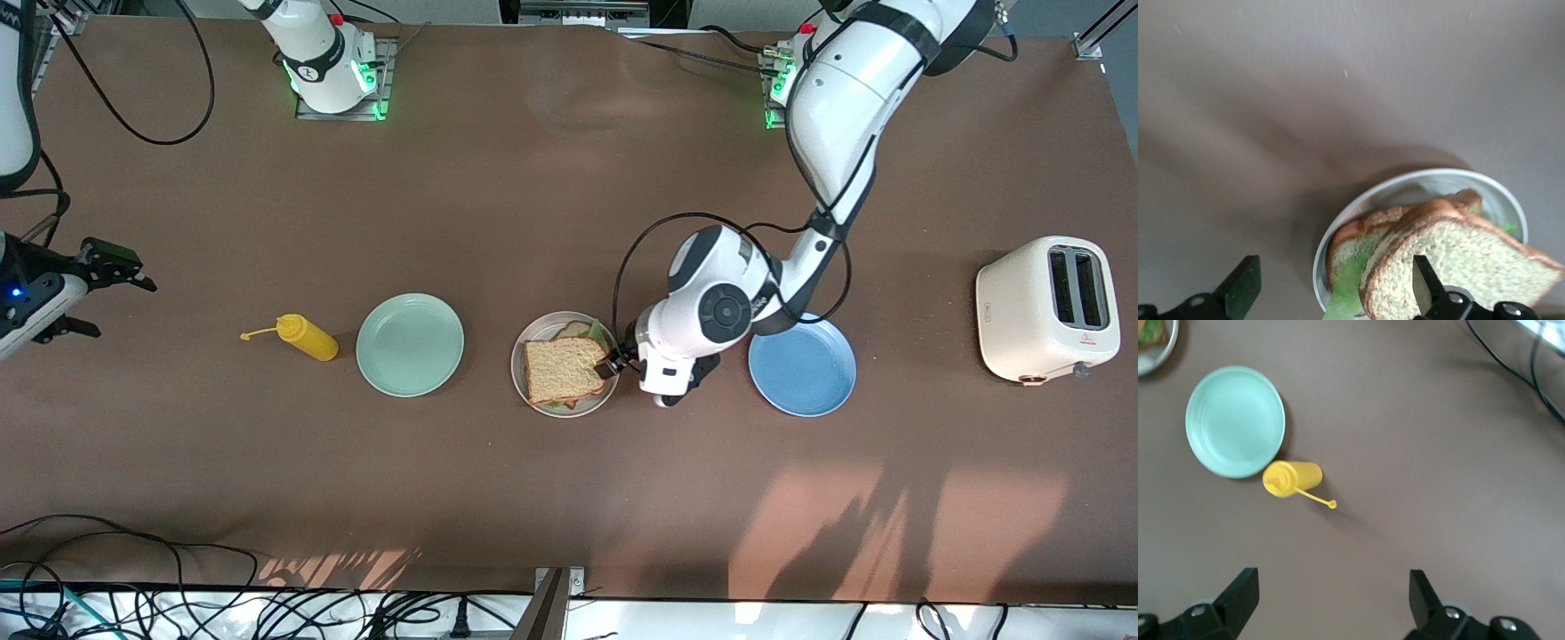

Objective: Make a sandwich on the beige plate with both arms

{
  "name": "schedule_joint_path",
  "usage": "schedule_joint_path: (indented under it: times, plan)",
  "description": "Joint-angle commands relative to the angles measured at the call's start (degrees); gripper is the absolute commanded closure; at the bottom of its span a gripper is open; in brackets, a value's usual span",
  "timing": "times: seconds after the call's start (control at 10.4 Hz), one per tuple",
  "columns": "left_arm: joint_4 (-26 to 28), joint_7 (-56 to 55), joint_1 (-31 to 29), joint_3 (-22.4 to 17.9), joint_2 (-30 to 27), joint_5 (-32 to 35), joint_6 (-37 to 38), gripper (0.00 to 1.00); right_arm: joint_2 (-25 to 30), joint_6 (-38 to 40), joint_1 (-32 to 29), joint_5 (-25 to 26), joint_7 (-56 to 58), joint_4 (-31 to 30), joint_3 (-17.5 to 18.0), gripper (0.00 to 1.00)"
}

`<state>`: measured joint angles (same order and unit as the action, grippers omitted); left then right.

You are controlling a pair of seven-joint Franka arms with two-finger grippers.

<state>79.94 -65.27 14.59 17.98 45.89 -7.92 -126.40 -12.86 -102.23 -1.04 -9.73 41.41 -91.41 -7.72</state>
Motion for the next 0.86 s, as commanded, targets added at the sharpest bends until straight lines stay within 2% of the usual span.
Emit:
schedule_joint_path:
  times: [0.0, 0.19, 0.58, 0.77]
  plan:
    - [1.1, 2.9, -4.8, 0.2, -7.6, 3.4, 7.3, 0.00, 5.9, -1.0, 1.7, 2.1, -15.4, -5.7, 0.0, 0.00]
    - [1.1, 8.5, -8.4, 0.4, -12.1, 8.4, 15.2, 0.00, 7.2, -0.3, 2.3, 4.4, -25.8, -6.1, 2.6, 0.00]
    - [0.9, 26.4, -17.7, 0.4, -20.2, 8.5, 24.2, 0.00, 6.2, 1.7, 2.4, 6.7, -35.8, -4.8, 6.7, 0.00]
    - [0.5, 39.4, -23.1, 0.6, -23.7, 8.4, 28.8, 0.00, 5.9, 4.5, 2.4, 8.9, -38.9, -3.2, 7.7, 0.00]
